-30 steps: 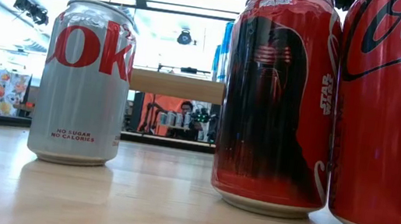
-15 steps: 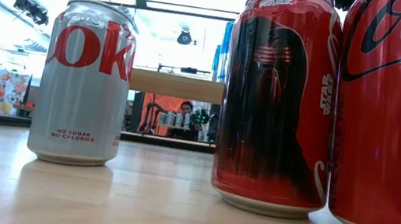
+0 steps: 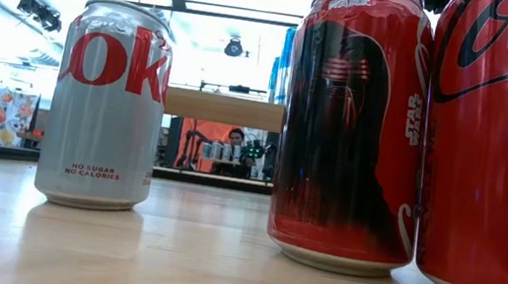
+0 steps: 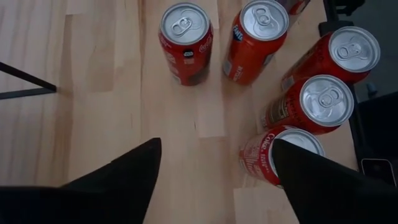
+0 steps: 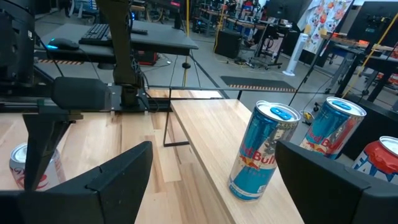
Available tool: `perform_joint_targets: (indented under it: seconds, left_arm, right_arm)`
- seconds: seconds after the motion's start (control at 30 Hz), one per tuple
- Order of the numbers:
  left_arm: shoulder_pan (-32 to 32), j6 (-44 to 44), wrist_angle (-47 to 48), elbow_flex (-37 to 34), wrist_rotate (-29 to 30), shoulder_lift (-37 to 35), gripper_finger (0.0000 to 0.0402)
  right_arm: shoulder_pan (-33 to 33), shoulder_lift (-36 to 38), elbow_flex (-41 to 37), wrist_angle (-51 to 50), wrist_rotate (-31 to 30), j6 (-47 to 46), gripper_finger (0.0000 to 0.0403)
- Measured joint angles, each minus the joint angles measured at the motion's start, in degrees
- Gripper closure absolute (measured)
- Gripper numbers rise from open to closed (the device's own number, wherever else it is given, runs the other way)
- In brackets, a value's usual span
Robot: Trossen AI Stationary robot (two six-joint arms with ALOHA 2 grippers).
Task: Place canned beverage on shelf
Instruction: Put the left silver soda can on the shelf
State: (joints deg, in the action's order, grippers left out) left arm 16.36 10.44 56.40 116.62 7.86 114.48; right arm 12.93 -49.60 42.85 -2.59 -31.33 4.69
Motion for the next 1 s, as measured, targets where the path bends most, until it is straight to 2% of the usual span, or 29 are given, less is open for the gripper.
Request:
perform_joint_targets:
  seconds: [0.3,0.53,0.77,1.0]
  left_arm:
    - [0.0,0.9,0.0,0.0,-0.7,0.0,0.0011]
    - [0.0,1.8,-0.1,0.0,-0.9,0.0,0.0002]
    - [-0.1,2.3,-0.3,0.0,-0.9,0.0,0.0022]
    - [-0.1,2.0,-0.3,0.0,-0.9,0.0,0.0089]
  right_arm:
    - [0.0,0.0,0.0,0.0,0.0,0.0,0.0053]
    - [0.0,0.0,0.0,0.0,0.0,0.0,0.0053]
    - [0.0,0.0,0.0,0.0,0.0,0.0,0.0053]
    - [0.0,0.0,0.0,0.0,0.0,0.0,0.0053]
